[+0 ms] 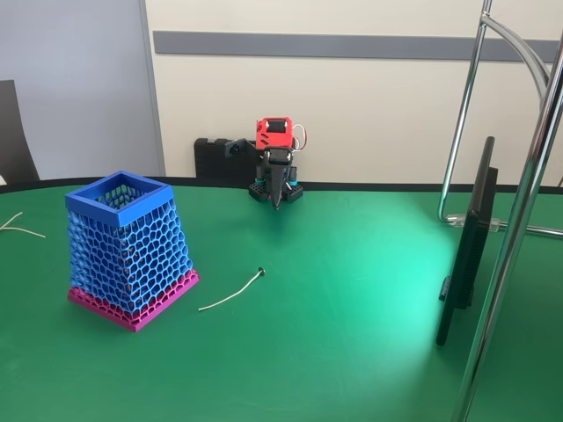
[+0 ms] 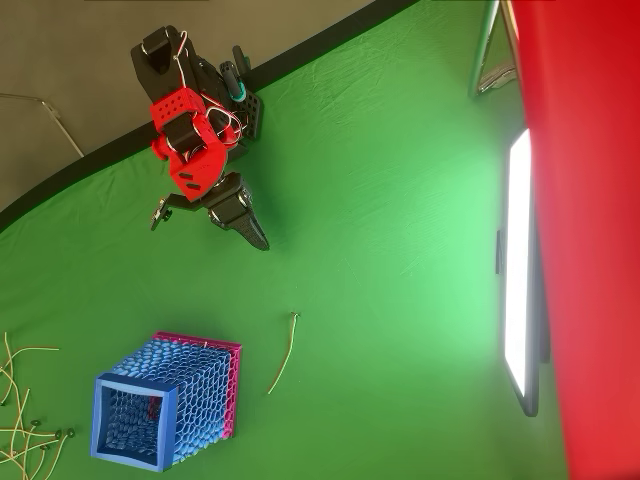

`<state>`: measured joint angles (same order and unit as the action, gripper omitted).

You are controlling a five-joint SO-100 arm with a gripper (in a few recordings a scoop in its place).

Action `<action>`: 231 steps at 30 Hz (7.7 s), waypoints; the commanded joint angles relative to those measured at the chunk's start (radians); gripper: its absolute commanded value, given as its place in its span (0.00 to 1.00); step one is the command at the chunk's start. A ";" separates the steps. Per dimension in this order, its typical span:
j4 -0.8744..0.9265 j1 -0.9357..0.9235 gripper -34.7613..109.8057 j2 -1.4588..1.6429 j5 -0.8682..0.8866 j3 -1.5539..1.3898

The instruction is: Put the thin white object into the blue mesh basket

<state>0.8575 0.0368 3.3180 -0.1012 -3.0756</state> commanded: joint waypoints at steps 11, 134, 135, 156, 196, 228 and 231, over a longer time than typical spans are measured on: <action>0.012 0.043 0.25 0.006 -0.018 -0.008; 0.445 -0.106 0.30 -2.474 -0.680 2.276; 0.468 -0.103 0.30 -2.479 -0.693 2.286; 0.545 -0.091 0.36 -2.487 -0.822 2.230; 0.578 -0.100 0.35 -2.585 -0.888 2.279; 0.603 -0.118 0.28 -2.603 -0.922 2.293; 0.603 -0.118 0.28 -2.605 -0.919 2.295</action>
<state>1.4527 -0.0767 0.7041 -1.0201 -0.8176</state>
